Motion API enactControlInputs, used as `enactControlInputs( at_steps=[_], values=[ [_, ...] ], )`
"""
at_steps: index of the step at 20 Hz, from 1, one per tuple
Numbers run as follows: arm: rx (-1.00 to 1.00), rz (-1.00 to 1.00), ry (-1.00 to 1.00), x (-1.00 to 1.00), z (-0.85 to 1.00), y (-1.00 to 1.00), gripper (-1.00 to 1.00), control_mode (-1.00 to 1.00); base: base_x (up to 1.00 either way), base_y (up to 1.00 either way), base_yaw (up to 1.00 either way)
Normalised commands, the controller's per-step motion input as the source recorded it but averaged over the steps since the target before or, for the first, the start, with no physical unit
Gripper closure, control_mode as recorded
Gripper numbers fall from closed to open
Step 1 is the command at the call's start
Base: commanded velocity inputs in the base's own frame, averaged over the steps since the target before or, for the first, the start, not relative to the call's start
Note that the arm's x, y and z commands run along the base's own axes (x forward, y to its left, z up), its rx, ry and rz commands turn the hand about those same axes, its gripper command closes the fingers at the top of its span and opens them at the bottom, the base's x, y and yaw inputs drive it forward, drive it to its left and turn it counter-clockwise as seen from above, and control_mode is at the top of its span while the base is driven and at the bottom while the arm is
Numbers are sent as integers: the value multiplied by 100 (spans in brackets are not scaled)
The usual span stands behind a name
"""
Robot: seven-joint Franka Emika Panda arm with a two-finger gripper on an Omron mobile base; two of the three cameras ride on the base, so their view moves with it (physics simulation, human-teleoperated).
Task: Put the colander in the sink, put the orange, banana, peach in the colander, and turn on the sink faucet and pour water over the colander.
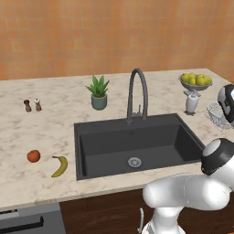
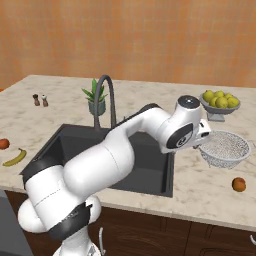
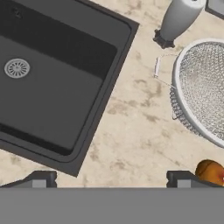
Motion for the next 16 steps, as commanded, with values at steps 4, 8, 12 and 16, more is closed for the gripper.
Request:
enactControlInputs(
  at_steps=[4, 8, 12, 16],
  values=[
    [-9, 1, 3, 30, -17, -26, -100, -100, 0, 0, 0],
    [-10, 0, 8, 31, -18, -25, -100, -100, 0, 0, 0],
    [-5, 0, 8, 26, -15, -33, -100, -100, 0, 0, 0],
    [0, 0, 6, 12, -15, -45, -100, -100, 0, 0, 0]
  ],
)
